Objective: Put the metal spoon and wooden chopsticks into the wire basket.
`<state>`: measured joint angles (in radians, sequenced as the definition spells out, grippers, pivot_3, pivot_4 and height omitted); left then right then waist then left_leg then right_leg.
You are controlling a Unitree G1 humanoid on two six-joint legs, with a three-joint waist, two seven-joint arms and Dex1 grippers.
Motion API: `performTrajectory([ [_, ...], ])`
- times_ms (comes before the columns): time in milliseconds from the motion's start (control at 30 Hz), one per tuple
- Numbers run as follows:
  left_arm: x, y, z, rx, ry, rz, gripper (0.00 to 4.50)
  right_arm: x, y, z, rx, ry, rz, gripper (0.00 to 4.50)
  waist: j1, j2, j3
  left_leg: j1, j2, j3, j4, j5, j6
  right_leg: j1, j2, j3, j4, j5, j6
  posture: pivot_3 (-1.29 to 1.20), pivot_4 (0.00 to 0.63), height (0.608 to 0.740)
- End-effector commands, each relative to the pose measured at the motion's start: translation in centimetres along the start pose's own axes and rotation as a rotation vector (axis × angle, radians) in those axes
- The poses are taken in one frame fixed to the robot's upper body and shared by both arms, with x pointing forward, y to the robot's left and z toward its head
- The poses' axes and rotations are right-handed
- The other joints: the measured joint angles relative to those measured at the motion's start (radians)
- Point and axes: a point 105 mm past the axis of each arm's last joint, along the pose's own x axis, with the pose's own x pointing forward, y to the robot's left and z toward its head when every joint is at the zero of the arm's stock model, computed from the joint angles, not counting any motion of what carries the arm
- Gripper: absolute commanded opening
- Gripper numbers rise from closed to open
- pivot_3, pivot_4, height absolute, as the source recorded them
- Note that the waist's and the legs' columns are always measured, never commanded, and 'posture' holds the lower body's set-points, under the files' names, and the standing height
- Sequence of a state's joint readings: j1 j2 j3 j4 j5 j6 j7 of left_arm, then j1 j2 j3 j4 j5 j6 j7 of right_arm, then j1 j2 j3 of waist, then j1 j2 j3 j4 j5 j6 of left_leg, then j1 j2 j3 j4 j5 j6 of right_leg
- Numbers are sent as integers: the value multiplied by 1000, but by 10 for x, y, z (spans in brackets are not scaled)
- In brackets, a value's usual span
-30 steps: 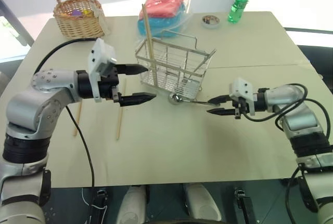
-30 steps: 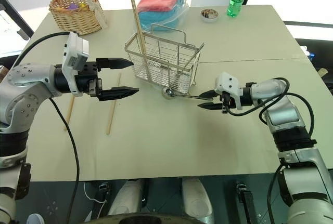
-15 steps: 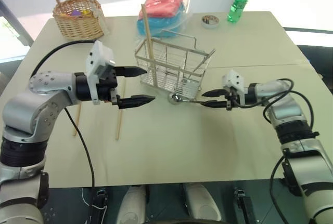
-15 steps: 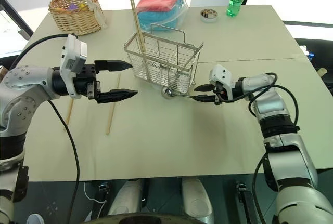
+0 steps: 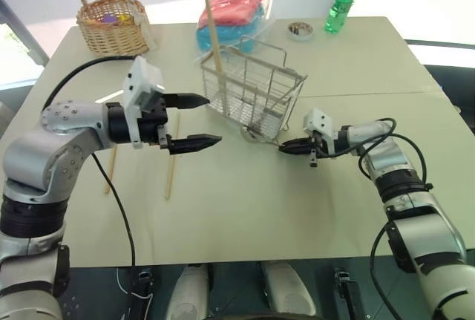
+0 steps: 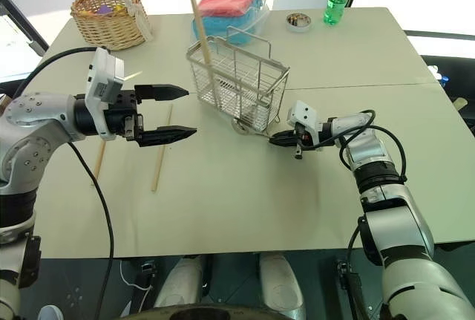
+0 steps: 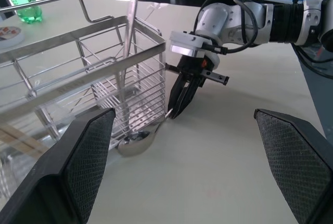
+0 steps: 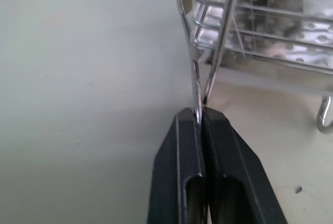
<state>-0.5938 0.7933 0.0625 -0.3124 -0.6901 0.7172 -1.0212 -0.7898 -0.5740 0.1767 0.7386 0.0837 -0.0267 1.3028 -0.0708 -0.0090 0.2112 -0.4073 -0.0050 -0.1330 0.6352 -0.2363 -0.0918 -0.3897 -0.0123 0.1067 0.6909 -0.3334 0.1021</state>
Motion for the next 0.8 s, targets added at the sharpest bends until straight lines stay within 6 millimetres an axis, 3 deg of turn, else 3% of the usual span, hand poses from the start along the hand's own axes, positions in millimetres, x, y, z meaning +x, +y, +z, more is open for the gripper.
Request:
performTrajectory([
  [33, -5, 0, 13, 46, -25, 11, 4500, -14, 1, 5, -22, -23, -2, 21, 3, 0, 0, 0, 0, 0, 0, 0, 0, 0, 0, 0, 0, 0, 0, 0, 150, 740],
  [467, 2, 7, 15, 60, -47, -4, 4500, -45, 34, 9, -53, -31, 59, 21, 2, 0, 0, 0, 0, 0, 2, 0, 0, 0, 1, 0, 2, 0, 0, 0, 150, 740],
  [600, 4, 8, 15, 63, -49, -13, 4500, -56, 55, 30, -80, -88, 91, 21, 3, 0, 0, -1, 0, 0, 3, 0, 0, 0, 0, 0, 2, 0, 0, 0, 150, 740],
  [800, 5, 8, 14, 68, -54, -13, 4500, -77, 71, 80, -146, -190, 61, 21, 2, 0, 0, -1, 0, -1, 6, 0, 0, 0, 1, 0, 5, 0, 0, 0, 150, 740],
])
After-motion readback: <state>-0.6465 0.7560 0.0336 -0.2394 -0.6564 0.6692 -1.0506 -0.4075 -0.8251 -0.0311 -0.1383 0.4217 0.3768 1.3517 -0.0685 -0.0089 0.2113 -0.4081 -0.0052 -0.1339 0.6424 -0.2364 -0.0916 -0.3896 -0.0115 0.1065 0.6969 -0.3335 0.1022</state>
